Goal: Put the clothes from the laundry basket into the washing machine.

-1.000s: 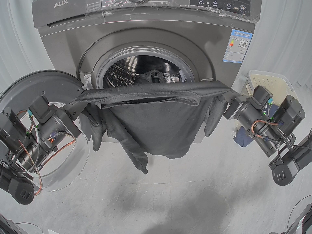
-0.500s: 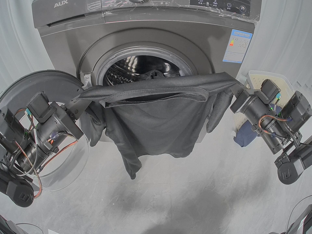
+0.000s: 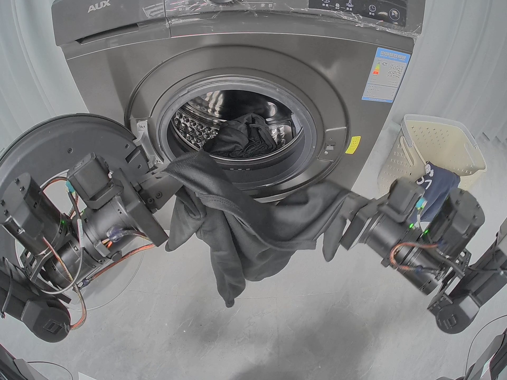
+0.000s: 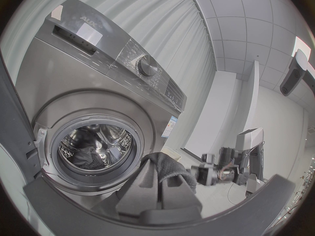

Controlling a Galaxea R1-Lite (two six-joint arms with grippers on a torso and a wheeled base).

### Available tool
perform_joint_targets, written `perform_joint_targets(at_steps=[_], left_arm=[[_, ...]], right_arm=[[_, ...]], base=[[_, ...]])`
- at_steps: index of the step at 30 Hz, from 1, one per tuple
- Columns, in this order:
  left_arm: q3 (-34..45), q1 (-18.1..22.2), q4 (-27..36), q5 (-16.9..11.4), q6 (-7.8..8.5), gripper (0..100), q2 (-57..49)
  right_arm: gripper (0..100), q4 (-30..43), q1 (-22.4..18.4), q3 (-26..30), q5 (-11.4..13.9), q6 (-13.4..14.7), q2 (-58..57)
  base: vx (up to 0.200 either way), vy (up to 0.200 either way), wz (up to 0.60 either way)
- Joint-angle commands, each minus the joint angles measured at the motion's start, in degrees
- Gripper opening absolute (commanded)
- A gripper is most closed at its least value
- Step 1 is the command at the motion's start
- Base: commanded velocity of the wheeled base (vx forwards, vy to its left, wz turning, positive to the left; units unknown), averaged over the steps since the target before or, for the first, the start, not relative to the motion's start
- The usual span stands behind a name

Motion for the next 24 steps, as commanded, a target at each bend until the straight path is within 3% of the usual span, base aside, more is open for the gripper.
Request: perform_joint_targets(at_steps=[1, 5, 14, 22, 23, 24], left_arm=[[-2.3, 0.3, -0.4, 0.2, 0.16, 0, 3.5], [-1.9, 0.1, -0.4, 0.5, 0.42, 0, 3.5], [-2.8, -0.3, -0.5, 2.2, 1.21, 0, 4.2], [-3.8, -1.1, -0.6, 2.2, 1.39, 0, 3.2], [-3.7, -1.4, -0.7, 2.1, 1.48, 0, 2.5], [-3.4, -1.8, -0.7, 1.9, 1.56, 0, 1.5]], right_arm=[[0, 0.0, 6.3, 0.8, -0.4, -0.1, 7.9], [0, -0.1, 8.7, -2.1, -2.7, -0.2, 12.3], [0, -0.1, 10.2, -2.6, -2.8, 0.1, 13.6], [0, -0.1, 14.6, -2.2, -3.2, 0.3, 19.3], [100, -0.2, 14.9, -1.9, -3.3, 0.3, 19.9], [100, -0.1, 15.0, -1.4, -3.3, 0.3, 20.4]], base=[[0.000, 0.000, 0.00], [0.000, 0.000, 0.00], [0.000, 0.000, 0.00], [0.000, 0.000, 0.00], [0.000, 0.000, 0.00], [0.000, 0.000, 0.00]])
